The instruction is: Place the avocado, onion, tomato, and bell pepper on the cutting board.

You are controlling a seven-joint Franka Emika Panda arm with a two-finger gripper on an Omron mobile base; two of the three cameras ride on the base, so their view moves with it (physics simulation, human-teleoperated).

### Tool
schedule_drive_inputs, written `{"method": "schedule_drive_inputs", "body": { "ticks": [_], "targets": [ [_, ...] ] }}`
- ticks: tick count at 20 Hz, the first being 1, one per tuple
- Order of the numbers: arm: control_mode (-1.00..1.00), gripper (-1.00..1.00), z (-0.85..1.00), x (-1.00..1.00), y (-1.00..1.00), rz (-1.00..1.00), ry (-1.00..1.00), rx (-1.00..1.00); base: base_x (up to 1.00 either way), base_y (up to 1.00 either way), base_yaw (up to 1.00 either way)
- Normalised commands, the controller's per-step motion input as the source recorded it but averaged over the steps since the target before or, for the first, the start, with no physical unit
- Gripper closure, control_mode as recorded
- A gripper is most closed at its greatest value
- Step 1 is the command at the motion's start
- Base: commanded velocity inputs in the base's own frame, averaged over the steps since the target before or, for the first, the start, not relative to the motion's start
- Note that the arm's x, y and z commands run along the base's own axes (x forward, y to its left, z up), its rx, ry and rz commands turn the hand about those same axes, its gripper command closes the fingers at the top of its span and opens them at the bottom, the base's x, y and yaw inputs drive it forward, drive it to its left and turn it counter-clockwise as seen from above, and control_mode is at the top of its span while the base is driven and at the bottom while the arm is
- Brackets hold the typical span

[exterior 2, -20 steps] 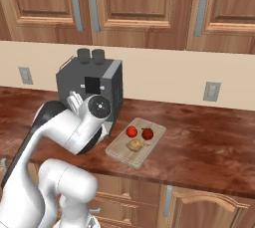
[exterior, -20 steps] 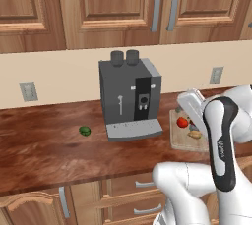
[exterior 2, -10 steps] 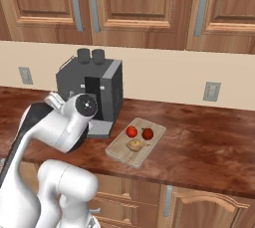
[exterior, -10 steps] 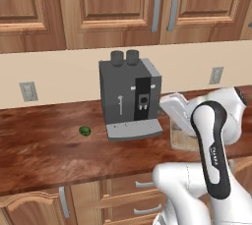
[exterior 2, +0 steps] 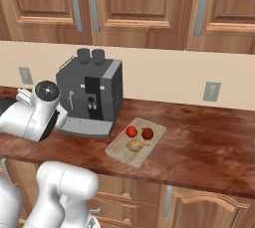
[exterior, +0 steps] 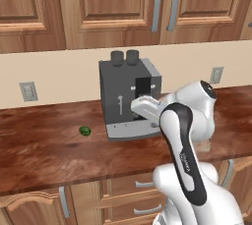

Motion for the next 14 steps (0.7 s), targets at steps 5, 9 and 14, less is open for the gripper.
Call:
{"method": "schedule_drive_inputs", "body": {
  "ticks": [5,9,14],
  "targets": [
    [-1.00,-1.00,0.19,0.00,0.65,0.06,-0.01,-0.17,0.00,0.00,0.00],
    [-1.00,-1.00,0.13,0.00,0.55,0.08,-0.02,-0.18,0.00,0.00,0.00],
    [-1.00,-1.00,0.09,0.00,0.45,0.06,-0.01,-0.13,0.00,0.00,0.00]
  ]
}}
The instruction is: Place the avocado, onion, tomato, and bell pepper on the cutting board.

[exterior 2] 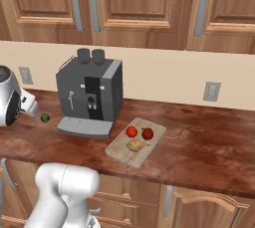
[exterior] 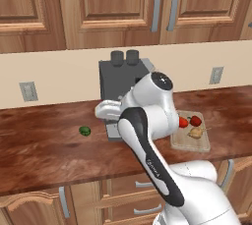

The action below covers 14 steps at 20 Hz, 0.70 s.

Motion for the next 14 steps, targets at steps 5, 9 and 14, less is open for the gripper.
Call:
{"method": "schedule_drive_inputs", "body": {
  "ticks": [5,9,14],
  "targets": [
    [-1.00,-1.00,0.00,0.00,0.33,0.05,0.00,-0.12,0.00,0.00,0.00],
    [-1.00,-1.00,0.00,0.00,0.15,0.04,0.00,-0.10,0.00,0.00,0.00],
    [-1.00,-1.00,0.00,0.01,0.02,0.03,0.00,-0.06,0.00,0.00,0.00]
  ]
}}
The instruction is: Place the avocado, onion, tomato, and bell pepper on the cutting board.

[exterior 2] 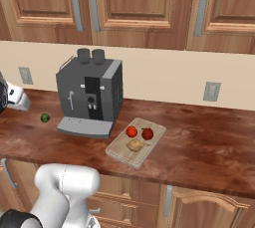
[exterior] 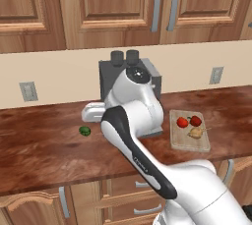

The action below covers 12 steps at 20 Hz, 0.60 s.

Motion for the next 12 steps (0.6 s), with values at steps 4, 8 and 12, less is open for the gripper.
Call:
{"method": "schedule_drive_inputs", "body": {
  "ticks": [4,8,12],
  "targets": [
    [-1.00,-1.00,-0.01,0.04,0.00,0.03,0.00,-0.05,0.00,0.00,0.00],
    [-1.00,-1.00,-0.09,0.03,0.00,0.03,0.01,-0.05,0.00,0.00,0.00],
    [-1.00,-1.00,-0.16,0.11,0.00,0.03,0.04,-0.08,0.00,0.00,0.00]
  ]
}}
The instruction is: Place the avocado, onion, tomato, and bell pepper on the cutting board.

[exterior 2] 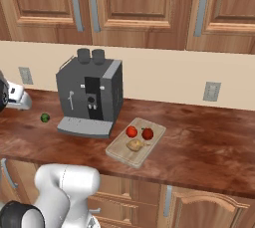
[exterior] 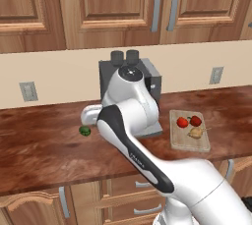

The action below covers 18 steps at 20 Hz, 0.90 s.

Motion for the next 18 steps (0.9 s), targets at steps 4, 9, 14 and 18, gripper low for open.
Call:
{"method": "schedule_drive_inputs", "body": {
  "ticks": [4,9,14,18],
  "targets": [
    [-1.00,-1.00,-0.20,0.14,0.00,0.05,0.06,-0.09,0.00,0.00,0.00],
    [-1.00,-1.00,-0.17,0.16,0.01,0.07,0.06,-0.08,0.00,0.00,0.00],
    [-1.00,-1.00,-0.09,0.04,0.11,0.10,0.01,-0.10,0.00,0.00,0.00],
    [-1.00,-1.00,-0.15,0.00,0.13,0.12,0.01,-0.13,0.00,0.00,0.00]
  ]
}}
